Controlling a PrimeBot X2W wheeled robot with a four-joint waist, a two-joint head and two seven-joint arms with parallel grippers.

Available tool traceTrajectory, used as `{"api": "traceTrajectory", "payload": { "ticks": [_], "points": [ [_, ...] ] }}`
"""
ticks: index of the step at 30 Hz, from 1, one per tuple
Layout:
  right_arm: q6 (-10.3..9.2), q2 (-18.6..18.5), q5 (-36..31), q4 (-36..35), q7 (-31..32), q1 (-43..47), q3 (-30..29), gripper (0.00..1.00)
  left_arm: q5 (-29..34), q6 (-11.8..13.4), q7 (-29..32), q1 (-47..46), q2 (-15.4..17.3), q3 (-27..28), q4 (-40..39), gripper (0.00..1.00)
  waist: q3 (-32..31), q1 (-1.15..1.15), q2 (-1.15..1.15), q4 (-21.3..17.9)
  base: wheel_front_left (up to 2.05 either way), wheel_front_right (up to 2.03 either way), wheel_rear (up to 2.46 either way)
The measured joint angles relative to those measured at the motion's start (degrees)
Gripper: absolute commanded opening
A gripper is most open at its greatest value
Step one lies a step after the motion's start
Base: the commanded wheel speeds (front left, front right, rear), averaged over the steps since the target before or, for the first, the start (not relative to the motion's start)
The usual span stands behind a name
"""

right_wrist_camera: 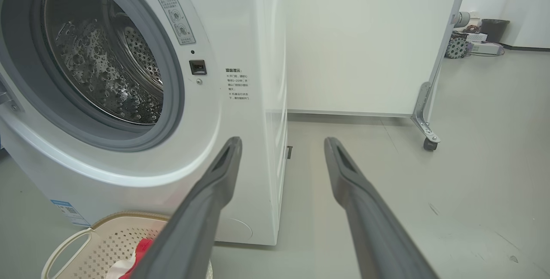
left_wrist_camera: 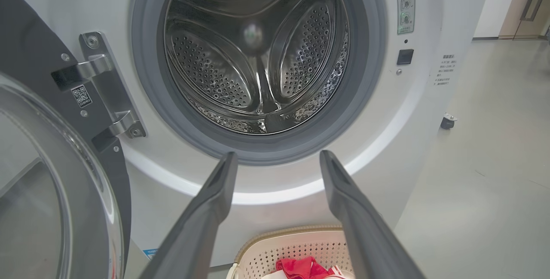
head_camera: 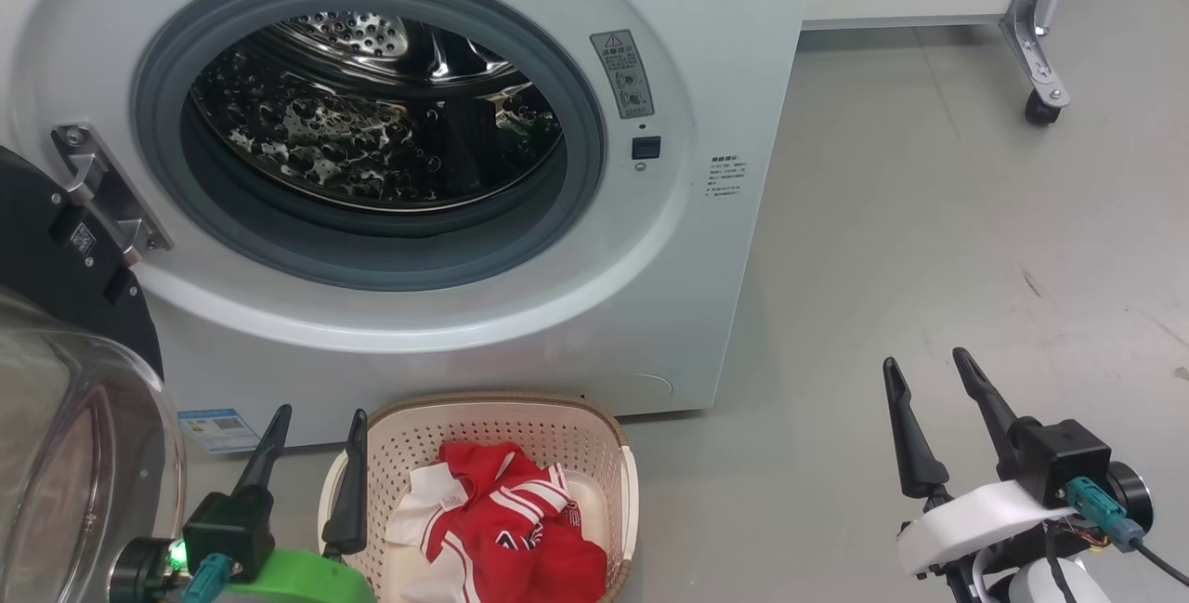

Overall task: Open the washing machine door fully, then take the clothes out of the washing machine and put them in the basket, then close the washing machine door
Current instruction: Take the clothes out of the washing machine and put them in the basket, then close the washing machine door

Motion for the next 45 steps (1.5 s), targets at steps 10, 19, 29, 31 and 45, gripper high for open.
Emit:
{"api": "traceTrajectory", "payload": {
  "ticks": [10, 19, 29, 31, 45],
  "points": [
    [-0.45, 0.0, 0.0, -1.4, 0.5, 0.5, 0.0, 1.00, 0.5, 1.0, 0.5, 2.1, 0.1, -0.1, -3.3, 1.00, -0.1, 0.00, 0.00, -0.2, 0.00, 0.00, 0.00],
    [-0.46, -0.1, 0.0, -2.2, 1.1, 1.4, 0.0, 1.00, 0.5, 1.9, 1.2, 3.5, 0.2, -0.1, -5.6, 1.00, -0.1, 0.00, 0.00, -0.4, 0.00, 0.00, 0.00],
    [-0.54, -0.3, 0.2, -3.2, 1.7, 1.5, 0.0, 1.00, 0.6, 2.9, 2.5, 4.7, 0.3, -0.2, -7.5, 1.00, -0.4, 0.00, 0.00, -0.4, 0.00, 0.00, 0.00],
    [-0.56, -0.3, 0.2, -3.2, 1.7, 1.5, 0.0, 1.00, 0.7, 2.9, 2.7, 4.7, 0.4, -0.2, -7.7, 1.00, -0.4, 0.00, 0.00, -0.4, -0.01, 0.01, 0.00],
    [-0.99, -0.5, 0.2, -4.1, 1.8, 1.7, 0.0, 1.00, 0.7, 3.3, 3.5, 5.6, 0.4, -0.3, -10.0, 1.00, -0.7, 0.00, 0.00, -0.3, -0.34, 0.34, 0.00]
  ]
}}
